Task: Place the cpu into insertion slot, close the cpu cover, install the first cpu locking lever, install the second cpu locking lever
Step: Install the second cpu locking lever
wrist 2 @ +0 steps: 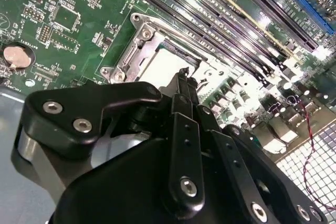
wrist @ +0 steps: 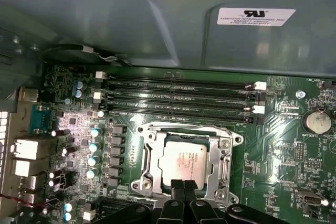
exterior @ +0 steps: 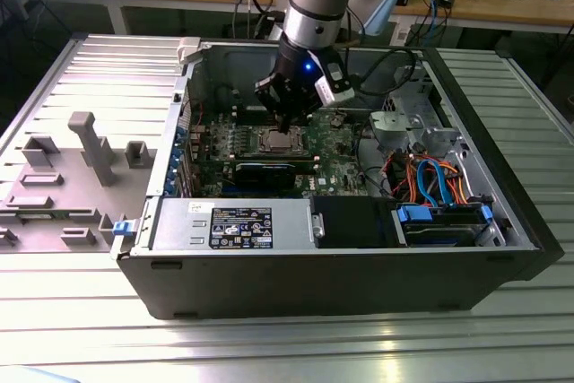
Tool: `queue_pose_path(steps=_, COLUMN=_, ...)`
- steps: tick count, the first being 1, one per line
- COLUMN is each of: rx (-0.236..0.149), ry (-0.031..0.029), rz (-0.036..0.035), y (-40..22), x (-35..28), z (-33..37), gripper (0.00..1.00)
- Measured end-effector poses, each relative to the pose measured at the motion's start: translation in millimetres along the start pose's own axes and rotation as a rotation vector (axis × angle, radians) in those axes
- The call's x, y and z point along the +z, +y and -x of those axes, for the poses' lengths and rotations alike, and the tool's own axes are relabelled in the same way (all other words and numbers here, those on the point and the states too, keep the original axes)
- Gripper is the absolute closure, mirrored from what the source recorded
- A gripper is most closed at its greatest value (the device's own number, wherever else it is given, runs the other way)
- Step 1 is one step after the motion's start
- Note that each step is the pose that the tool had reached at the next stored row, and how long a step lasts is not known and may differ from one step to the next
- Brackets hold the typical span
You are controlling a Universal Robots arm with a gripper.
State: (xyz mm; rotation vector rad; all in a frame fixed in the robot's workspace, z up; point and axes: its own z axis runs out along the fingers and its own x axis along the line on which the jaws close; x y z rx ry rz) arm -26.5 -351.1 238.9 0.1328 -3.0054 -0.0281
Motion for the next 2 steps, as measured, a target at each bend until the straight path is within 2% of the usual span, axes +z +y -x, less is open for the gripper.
queue_pose_path(steps=2, rx=0.000, ry=0.0000, rz=0.0000, y=0.0, x=-0.1, z=0.0, gripper=0.89)
